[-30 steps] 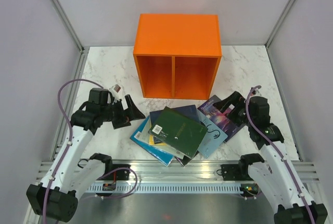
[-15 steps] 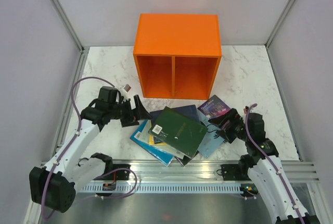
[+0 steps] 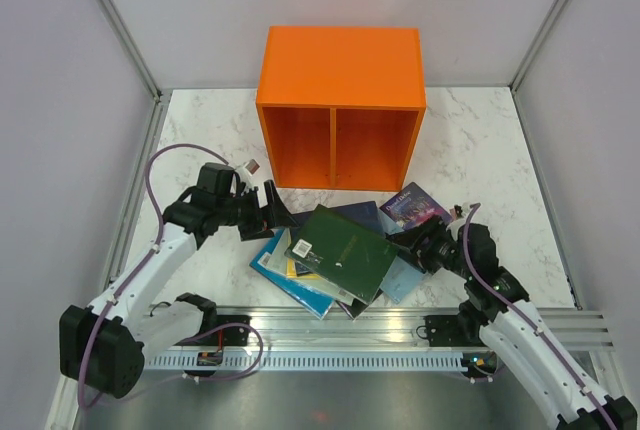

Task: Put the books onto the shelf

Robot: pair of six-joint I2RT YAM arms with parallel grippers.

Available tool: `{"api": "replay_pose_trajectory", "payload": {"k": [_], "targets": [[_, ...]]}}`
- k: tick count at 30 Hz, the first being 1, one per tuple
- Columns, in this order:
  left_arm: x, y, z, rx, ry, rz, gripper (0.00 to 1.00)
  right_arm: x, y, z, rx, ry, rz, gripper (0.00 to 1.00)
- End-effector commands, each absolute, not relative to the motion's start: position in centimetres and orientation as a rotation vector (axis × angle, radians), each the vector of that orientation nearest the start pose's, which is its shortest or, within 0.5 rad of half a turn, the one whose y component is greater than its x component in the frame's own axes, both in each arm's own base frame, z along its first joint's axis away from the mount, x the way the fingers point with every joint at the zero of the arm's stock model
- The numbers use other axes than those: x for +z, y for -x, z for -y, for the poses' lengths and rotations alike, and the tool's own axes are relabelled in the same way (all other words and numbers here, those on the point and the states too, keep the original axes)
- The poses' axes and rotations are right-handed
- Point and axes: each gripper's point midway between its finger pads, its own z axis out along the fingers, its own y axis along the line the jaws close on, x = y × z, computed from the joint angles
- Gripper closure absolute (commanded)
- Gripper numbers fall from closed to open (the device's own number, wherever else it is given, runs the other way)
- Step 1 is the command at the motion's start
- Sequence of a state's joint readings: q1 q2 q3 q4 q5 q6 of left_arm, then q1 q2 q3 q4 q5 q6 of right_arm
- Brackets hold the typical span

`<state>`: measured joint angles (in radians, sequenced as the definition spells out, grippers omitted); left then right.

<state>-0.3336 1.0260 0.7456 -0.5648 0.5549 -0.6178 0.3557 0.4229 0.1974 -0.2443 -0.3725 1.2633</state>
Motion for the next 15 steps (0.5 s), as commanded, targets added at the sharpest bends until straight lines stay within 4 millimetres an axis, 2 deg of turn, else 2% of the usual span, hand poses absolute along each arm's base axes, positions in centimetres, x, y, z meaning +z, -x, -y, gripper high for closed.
{"api": "replay_pose_trajectory", "payload": {"k": [1,10,13,15], "targets": [[15.4,-20.2,19.5,-1.126,0.095,-2.523,0.04,12.2,-18.4,-17.7,1.337,-0.789,-2.102,0.38],[14.6,-19.9,19.4,-1.123,0.104,-2.542,0.05,11.3,-18.0,-18.2,1.373,-0.792,-2.086,0.52],[14.3,-19.7,19.5,-1.127,0.104,-2.548,0.05,10.9,-18.1,-18.3,1.381,-0.797,-2.076,0.61],[14.3,-19.7,19.5,-1.130,0.104,-2.551,0.05,11.1,-18.2,-18.5,1.395,-0.790,-2.060,0.75]]}}
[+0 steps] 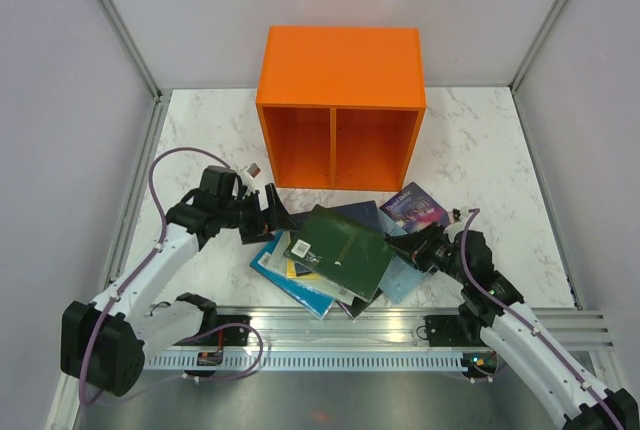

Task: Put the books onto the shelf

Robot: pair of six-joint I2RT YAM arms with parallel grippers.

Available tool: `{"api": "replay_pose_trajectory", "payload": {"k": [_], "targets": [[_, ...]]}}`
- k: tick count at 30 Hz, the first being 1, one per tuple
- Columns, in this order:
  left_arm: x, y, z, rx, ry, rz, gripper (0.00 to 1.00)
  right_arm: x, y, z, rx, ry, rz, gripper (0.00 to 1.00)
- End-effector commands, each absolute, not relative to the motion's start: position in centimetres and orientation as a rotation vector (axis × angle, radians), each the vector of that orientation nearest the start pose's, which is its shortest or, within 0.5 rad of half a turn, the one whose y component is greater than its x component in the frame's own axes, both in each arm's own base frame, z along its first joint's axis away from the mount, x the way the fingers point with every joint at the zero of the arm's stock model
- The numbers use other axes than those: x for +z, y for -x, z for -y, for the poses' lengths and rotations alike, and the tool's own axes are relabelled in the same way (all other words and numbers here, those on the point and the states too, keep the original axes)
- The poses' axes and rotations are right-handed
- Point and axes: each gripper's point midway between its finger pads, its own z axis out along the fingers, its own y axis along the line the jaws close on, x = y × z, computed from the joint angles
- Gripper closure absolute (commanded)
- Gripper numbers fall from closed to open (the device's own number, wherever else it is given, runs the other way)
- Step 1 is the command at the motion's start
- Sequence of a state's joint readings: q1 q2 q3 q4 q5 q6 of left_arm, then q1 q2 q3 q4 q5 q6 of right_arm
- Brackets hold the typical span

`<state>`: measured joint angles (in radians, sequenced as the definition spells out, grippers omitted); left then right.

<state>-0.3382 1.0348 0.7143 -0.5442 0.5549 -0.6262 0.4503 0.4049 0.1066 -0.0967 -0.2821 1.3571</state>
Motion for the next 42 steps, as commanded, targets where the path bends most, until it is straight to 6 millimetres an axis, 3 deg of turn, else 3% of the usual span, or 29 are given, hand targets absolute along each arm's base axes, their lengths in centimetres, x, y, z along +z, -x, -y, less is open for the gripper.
{"api": "replay_pose_trajectory", "payload": {"k": [1,2,4,10,11,13,14,16,17,22,23,25,28,30,31,32,34,35,39,42], "targets": [[14.2,-19.8,19.5,-1.128,0.106,-2.553,0.05,11.1,-18.2,-18.5,1.395,-0.788,-2.061,0.80],[14.2,-19.8,19.5,-1.128,0.106,-2.554,0.05,11.4,-18.2,-18.6,1.402,-0.777,-2.053,0.92],[14.2,-19.8,19.5,-1.127,0.104,-2.554,0.05,11.7,-18.3,-18.7,1.402,-0.766,-2.048,1.00],[14.7,-20.0,19.3,-1.105,0.090,-2.549,0.06,13.5,-18.4,-18.5,1.360,-0.703,-2.059,1.00],[15.6,-20.4,19.3,-1.093,0.065,-2.522,0.06,15.0,-18.6,-18.6,1.362,-0.679,-2.039,1.00],[16.5,-20.7,18.9,-1.052,0.051,-2.505,0.05,15.7,-18.7,-18.7,1.343,-0.650,-2.051,1.00],[17.7,-21.1,18.9,-1.040,0.015,-2.467,0.05,17.1,-18.9,-18.8,1.351,-0.635,-2.036,1.00],[19.4,-21.8,18.8,-1.017,-0.012,-2.425,0.04,18.0,-19.2,-19.0,1.342,-0.617,-2.045,1.00],[19.8,-21.9,18.7,-1.006,-0.030,-2.415,0.04,19.6,-19.5,-19.2,1.352,-0.597,-2.020,1.00],[23.0,-22.5,19.0,-0.999,-0.090,-2.336,0.03,22.6,-20.8,-19.8,1.342,-0.587,-2.026,1.00],[23.4,-22.3,19.3,-1.003,-0.112,-2.330,0.02,24.1,-21.2,-19.8,1.350,-0.591,-1.995,1.00],[23.3,-22.4,19.4,-0.991,-0.120,-2.333,0.02,25.0,-22.0,-19.9,1.345,-0.613,-1.986,1.00],[22.7,-22.1,19.3,-0.979,-0.108,-2.352,0.02,28.9,-23.4,-20.4,1.355,-0.599,-1.937,1.00],[22.6,-22.1,19.2,-0.975,-0.103,-2.352,0.02,30.2,-24.1,-20.6,1.326,-0.569,-1.942,1.00],[22.7,-22.0,19.1,-0.974,-0.104,-2.348,0.02,29.7,-24.7,-20.8,1.288,-0.578,-1.990,1.00],[23.0,-21.9,19.1,-0.974,-0.107,-2.335,0.02,32.0,-25.0,-20.9,1.296,-0.552,-1.958,1.00],[23.8,-22.1,19.1,-0.971,-0.118,-2.313,0.00,32.4,-25.7,-21.1,1.256,-0.540,-1.988,1.00],[24.1,-22.2,19.1,-0.969,-0.125,-2.304,0.00,34.1,-25.8,-21.1,1.264,-0.526,-1.964,1.00],[26.0,-22.0,19.5,-0.946,-0.175,-2.250,0.00,35.1,-26.2,-21.4,1.270,-0.555,-1.982,1.00],[27.8,-22.3,19.1,-0.911,-0.108,-2.200,0.00,35.2,-26.0,-21.3,1.298,-0.615,-1.983,1.00]]}}
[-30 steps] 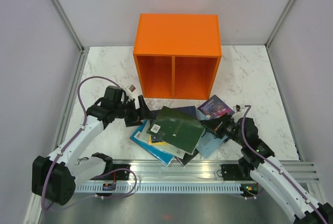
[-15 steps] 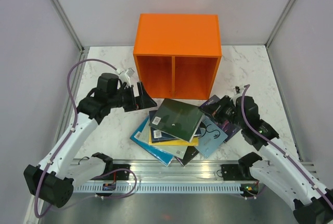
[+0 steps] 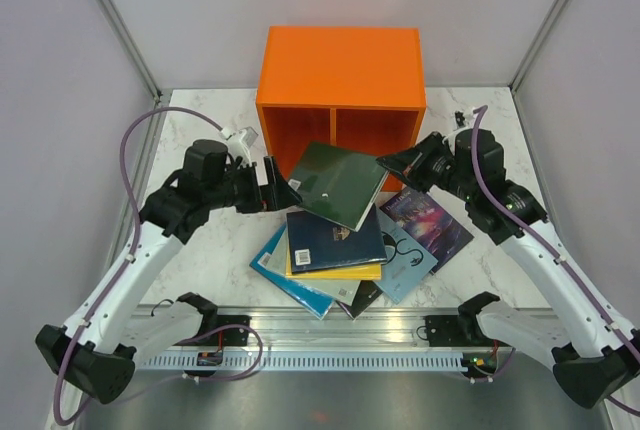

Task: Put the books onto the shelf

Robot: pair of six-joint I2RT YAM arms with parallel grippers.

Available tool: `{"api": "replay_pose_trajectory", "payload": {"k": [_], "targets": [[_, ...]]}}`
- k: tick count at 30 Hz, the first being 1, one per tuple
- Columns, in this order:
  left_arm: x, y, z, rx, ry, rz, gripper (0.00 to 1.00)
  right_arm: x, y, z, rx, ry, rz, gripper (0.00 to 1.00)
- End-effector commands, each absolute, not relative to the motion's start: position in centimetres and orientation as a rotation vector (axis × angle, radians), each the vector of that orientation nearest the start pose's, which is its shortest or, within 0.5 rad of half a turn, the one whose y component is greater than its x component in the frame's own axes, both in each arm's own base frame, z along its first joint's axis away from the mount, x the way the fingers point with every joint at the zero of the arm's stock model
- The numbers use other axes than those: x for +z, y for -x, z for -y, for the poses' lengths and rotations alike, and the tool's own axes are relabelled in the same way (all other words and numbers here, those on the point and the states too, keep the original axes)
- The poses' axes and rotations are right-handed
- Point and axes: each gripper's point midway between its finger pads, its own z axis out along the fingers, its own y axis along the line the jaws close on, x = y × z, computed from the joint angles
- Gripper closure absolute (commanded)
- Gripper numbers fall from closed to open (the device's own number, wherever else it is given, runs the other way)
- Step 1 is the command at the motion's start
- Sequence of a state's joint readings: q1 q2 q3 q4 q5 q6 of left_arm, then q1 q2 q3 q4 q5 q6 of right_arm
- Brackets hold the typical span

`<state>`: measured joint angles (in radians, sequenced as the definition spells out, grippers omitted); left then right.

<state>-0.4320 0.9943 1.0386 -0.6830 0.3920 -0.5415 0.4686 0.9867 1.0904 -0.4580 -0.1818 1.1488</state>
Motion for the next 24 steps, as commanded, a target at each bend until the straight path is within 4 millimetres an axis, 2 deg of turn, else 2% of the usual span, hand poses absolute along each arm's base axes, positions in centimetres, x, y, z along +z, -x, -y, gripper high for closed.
{"api": "replay_pose_trajectory", "payload": {"k": [1,5,10,11,12,16,19,24], "targets": [[28.5,-22.1,19.2,-0.934,-0.090,-2.191,0.00,35.2,-25.8,-21.3,1.309,-0.630,-1.981,1.00],[29.6,-21.6,19.0,-0.944,-0.097,-2.151,0.00,35.3,-25.5,-21.0,1.353,-0.710,-1.953,1.00],[30.8,-21.0,18.7,-0.954,-0.105,-2.106,0.00,37.1,-25.0,-20.5,1.442,-0.766,-1.855,1.00],[31.4,-20.8,19.2,-1.026,-0.023,-2.119,0.00,37.3,-25.0,-20.4,1.449,-0.777,-1.839,1.00],[33.1,-20.2,20.3,-1.225,0.265,-2.149,0.00,37.9,-24.9,-20.3,1.468,-0.791,-1.817,1.00],[35.2,-19.6,20.5,-1.322,0.359,-2.124,0.00,39.8,-24.8,-20.2,1.515,-0.791,-1.761,1.00],[37.1,-19.4,20.5,-1.372,0.404,-2.080,0.00,40.2,-24.6,-20.3,1.554,-0.808,-1.749,1.00],[37.2,-19.2,21.0,-1.463,0.511,-2.088,0.00,41.1,-24.1,-19.9,1.623,-0.844,-1.681,1.00]]}}
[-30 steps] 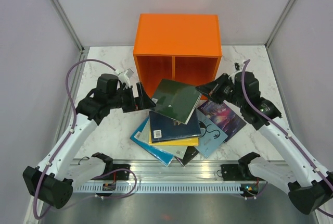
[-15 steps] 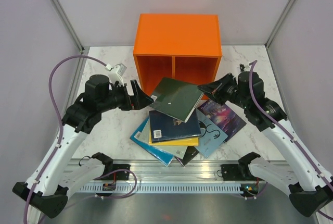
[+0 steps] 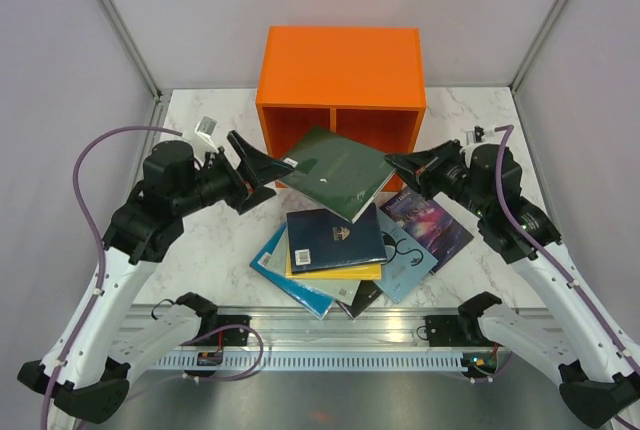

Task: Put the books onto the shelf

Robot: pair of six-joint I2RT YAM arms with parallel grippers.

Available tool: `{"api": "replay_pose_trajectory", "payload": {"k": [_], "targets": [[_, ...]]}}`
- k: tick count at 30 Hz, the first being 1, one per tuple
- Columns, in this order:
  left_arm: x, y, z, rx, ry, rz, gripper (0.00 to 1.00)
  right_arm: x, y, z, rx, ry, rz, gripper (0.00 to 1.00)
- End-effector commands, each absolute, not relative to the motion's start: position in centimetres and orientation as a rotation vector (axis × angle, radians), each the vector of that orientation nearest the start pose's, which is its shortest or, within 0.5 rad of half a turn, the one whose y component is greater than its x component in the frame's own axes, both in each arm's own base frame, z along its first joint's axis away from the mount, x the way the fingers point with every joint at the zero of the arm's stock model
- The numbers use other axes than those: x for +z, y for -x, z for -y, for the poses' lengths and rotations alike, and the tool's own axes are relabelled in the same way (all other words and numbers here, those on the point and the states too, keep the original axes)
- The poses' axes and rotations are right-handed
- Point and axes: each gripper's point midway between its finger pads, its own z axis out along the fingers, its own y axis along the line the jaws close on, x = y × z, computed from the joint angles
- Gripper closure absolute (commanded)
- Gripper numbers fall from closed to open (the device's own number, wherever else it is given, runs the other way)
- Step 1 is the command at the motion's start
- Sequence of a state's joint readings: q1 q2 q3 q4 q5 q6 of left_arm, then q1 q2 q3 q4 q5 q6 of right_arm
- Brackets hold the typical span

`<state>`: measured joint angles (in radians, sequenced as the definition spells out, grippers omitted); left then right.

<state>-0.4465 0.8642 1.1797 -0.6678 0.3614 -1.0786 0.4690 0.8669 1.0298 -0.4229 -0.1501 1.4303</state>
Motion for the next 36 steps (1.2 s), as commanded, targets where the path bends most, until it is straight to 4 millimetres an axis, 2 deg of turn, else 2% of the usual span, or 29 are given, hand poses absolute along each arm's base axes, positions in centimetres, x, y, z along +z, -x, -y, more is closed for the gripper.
{"api": "replay_pose_trajectory", "payload": {"k": [1,12,15,18,19,21,22,23,26,27,29,30,31,32,33,36], "targets": [[36.3,-19.1,20.9,-1.454,0.522,-2.106,0.00,41.1,-24.1,-19.9,1.631,-0.845,-1.673,1.00],[33.7,-19.4,21.2,-1.425,0.556,-2.170,0.00,42.5,-23.9,-20.7,1.729,-0.853,-1.620,1.00],[33.4,-19.7,21.4,-1.418,0.564,-2.185,0.00,41.7,-23.8,-21.8,1.765,-0.853,-1.638,1.00],[33.5,-19.8,21.6,-1.421,0.558,-2.190,0.00,41.0,-23.3,-23.7,1.798,-0.844,-1.666,1.00],[33.7,-19.8,21.6,-1.423,0.556,-2.186,0.00,40.8,-22.4,-24.9,1.821,-0.819,-1.696,1.00],[34.1,-19.7,21.6,-1.428,0.549,-2.178,0.00,40.3,-22.3,-26.1,1.816,-0.827,-1.696,1.00],[34.2,-19.7,21.6,-1.431,0.546,-2.174,0.00,40.1,-21.1,-27.4,1.847,-0.795,-1.732,1.00],[34.5,-19.6,21.5,-1.434,0.543,-2.168,0.00,39.8,-21.1,-27.8,1.844,-0.808,-1.727,1.00],[35.5,-19.0,21.2,-1.452,0.520,-2.131,0.00,39.8,-20.8,-27.7,1.849,-0.820,-1.686,1.00],[35.8,-18.8,21.1,-1.457,0.514,-2.120,0.00,40.1,-20.8,-27.0,1.840,-0.835,-1.654,1.00],[36.5,-18.5,21.0,-1.467,0.502,-2.099,0.00,39.4,-20.9,-26.5,1.817,-0.855,-1.654,1.00],[36.7,-22.6,18.1,-1.277,0.745,-1.933,0.77,39.4,-20.7,-26.2,1.816,-0.861,-1.648,1.00],[36.7,-22.5,17.8,-1.250,0.734,-1.934,0.82,39.4,-20.6,-26.1,1.817,-0.860,-1.646,1.00],[36.5,-22.7,17.4,-1.220,0.742,-1.936,0.92,38.9,-20.7,-26.1,1.808,-0.862,-1.655,1.00],[36.2,-22.6,17.3,-1.197,0.734,-1.948,0.98,38.0,-20.5,-26.3,1.794,-0.871,-1.692,1.00],[35.8,-22.9,17.0,-1.158,0.730,-1.955,0.98,37.3,-20.4,-26.5,1.790,-0.867,-1.717,1.00]]}}
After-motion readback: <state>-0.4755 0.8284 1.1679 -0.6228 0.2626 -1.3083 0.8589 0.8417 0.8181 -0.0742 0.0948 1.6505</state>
